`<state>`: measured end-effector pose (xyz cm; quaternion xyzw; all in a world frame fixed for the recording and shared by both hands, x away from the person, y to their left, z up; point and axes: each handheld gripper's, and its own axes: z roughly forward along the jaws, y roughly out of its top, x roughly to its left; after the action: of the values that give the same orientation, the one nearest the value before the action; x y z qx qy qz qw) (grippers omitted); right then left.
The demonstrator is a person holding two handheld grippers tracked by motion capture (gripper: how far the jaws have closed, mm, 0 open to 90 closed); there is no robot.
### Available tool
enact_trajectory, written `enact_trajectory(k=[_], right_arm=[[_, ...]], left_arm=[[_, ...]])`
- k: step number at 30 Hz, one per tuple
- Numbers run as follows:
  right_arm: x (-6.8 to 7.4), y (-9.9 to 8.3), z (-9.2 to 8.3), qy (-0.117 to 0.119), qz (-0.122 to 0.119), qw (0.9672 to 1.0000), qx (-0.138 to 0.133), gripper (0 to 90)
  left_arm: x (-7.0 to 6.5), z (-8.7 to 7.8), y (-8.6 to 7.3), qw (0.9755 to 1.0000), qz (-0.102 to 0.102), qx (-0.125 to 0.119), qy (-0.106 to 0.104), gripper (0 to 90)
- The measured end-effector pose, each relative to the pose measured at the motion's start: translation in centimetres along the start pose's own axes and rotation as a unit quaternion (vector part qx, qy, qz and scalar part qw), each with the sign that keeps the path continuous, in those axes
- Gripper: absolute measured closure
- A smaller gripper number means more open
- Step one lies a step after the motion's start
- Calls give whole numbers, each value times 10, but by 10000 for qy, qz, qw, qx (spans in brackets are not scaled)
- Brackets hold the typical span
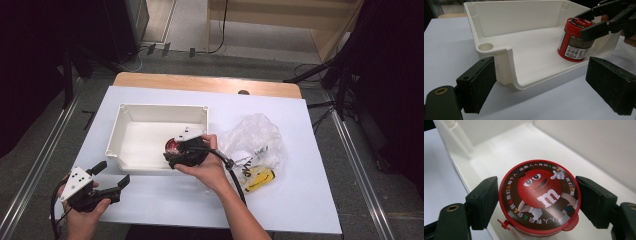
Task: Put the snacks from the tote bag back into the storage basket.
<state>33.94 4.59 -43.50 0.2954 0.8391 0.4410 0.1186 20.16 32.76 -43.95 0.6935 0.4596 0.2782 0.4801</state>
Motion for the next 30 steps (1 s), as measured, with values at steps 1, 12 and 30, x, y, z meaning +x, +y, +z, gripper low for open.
enact_trajectory(k=[1,12,30], right_arm=[[0,0,0,0,0,10000,0,222],[-1,2,-9,-19,114,9994,-314,233],[-9,6,-33,-73,301,9963,-797,240]], left_arm=[[0,0,0,10000,-9,4,8,95],[0,2,1,10000,-2,-2,-6,95],[0,4,1,10000,-14,-17,-3,95]])
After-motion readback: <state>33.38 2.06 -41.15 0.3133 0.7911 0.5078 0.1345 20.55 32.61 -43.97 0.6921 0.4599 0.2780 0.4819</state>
